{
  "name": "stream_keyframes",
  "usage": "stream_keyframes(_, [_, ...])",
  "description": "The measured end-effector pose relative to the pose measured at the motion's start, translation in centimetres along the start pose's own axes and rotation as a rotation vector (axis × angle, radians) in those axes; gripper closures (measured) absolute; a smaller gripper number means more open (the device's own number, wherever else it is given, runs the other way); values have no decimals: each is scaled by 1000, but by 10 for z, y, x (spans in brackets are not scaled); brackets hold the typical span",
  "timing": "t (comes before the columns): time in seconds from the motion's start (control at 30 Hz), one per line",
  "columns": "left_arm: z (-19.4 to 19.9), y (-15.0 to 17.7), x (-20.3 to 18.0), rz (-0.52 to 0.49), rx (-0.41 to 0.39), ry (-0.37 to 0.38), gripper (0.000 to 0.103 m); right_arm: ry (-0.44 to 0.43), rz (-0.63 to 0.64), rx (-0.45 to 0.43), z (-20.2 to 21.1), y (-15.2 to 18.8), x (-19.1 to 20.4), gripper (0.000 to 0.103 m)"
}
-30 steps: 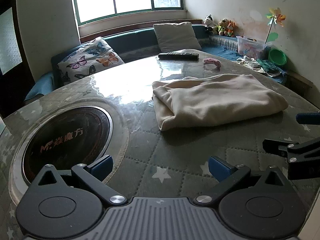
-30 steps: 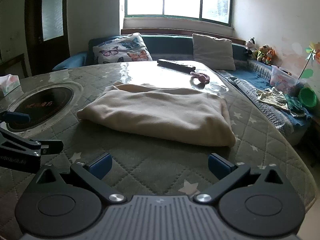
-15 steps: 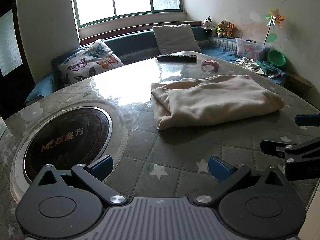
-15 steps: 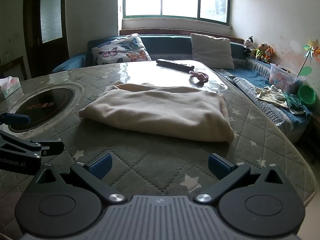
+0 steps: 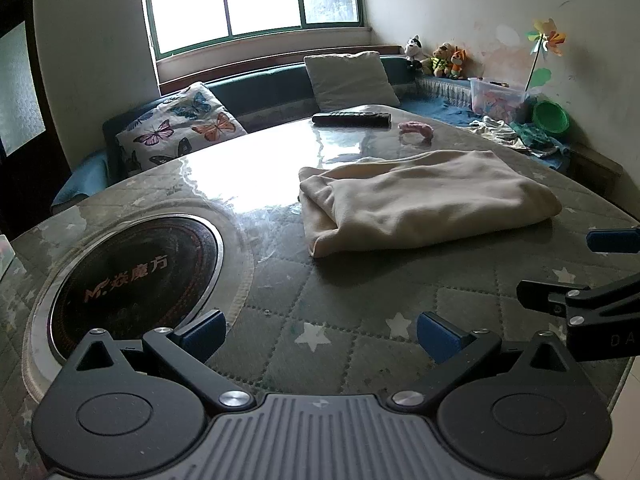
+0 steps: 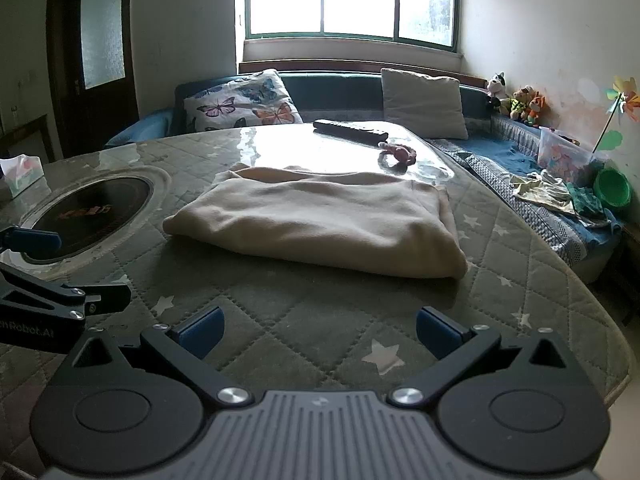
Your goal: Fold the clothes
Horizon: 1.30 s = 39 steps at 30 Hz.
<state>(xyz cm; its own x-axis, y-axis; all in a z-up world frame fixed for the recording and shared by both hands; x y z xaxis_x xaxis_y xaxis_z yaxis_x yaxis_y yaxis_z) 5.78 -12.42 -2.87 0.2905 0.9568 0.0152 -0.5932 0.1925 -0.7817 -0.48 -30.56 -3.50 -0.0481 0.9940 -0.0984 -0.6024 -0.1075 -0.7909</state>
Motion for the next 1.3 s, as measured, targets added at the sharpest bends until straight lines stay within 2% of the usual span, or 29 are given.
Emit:
stream_keyframes(0.57, [1, 4, -3, -7, -5, 1, 0, 7, -11, 0, 1, 4, 0, 0])
stream_keyframes(1.3, [-22, -6, -3, -5, 19, 15, 0, 1, -37, 35, -25, 2, -7, 0])
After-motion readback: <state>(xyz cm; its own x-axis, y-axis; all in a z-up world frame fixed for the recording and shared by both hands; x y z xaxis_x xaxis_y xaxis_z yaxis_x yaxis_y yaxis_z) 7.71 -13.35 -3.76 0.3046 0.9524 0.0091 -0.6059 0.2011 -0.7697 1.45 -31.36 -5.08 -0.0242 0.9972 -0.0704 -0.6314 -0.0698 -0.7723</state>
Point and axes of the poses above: each gripper's, at about its wrist camera, not at the fingertips, and z roughly against the way its jaws point, x to its left, y to its underside, the point moved 3 cm from there along -z, roughly the way its jaws point, and after that the axes turned 7 degrees about z, right-handed, at the moved point
